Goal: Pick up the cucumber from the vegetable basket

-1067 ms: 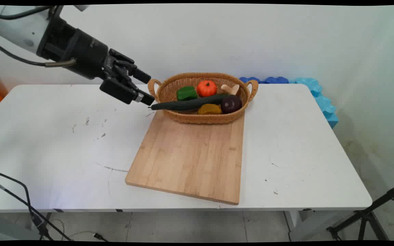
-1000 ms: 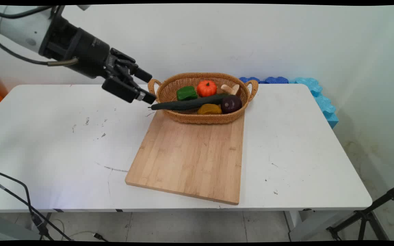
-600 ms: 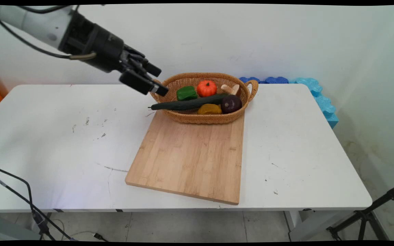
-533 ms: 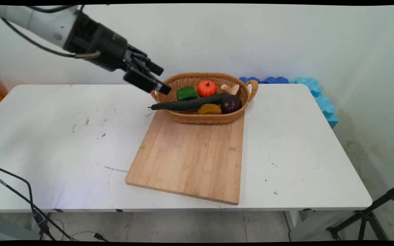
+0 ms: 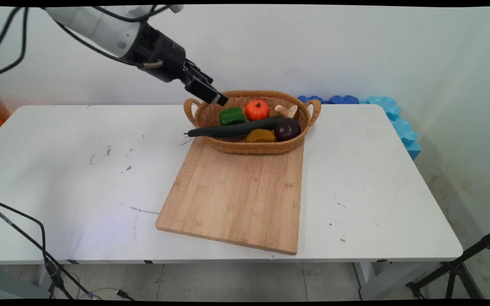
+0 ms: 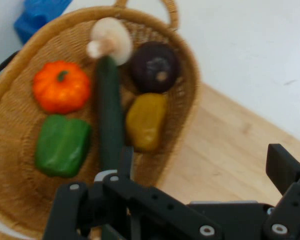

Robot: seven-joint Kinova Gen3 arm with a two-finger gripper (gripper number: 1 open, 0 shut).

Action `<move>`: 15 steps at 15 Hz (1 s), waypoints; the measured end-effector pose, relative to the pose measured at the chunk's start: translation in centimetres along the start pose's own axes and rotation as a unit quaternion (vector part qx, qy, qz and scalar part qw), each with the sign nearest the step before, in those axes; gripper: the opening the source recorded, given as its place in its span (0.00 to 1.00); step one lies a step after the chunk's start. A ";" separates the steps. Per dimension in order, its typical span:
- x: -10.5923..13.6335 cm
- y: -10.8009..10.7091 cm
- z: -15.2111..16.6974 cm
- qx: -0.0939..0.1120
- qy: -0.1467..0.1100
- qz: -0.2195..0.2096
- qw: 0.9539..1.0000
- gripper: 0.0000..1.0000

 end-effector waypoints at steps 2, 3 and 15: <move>0.0 -0.9 0.9 0.013 -0.007 -0.007 1.000 1.00; 0.0 -1.5 1.5 0.022 -0.012 -0.012 1.000 1.00; -3.5 -5.6 6.5 0.078 -0.071 -0.066 0.992 1.00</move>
